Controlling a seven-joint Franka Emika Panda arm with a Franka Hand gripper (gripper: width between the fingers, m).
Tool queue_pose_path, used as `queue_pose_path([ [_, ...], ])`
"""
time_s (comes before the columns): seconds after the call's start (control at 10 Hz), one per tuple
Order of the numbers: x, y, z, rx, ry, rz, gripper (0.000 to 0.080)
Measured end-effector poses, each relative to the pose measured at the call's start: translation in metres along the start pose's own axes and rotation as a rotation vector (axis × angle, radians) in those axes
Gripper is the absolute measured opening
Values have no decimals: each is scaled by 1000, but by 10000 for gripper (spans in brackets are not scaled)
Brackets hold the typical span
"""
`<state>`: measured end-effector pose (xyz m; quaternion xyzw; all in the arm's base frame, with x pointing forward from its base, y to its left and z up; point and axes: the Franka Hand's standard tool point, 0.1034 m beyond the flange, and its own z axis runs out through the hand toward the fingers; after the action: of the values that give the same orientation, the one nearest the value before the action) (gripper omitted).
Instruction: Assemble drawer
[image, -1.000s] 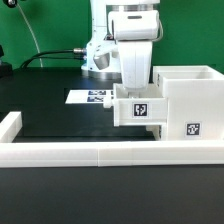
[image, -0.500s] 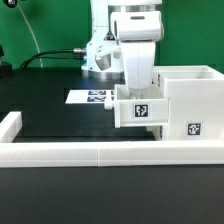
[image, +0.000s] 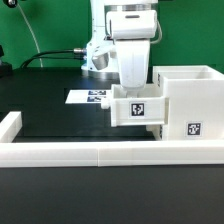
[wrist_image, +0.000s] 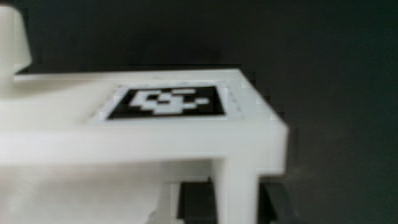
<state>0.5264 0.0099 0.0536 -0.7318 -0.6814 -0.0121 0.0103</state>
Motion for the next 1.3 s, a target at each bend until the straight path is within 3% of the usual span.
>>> queue_pose_path([
  [1.0,2,0,0,-3,-14,-71,41],
  [1.3,10,-1,0,-2,-13,-16,41],
])
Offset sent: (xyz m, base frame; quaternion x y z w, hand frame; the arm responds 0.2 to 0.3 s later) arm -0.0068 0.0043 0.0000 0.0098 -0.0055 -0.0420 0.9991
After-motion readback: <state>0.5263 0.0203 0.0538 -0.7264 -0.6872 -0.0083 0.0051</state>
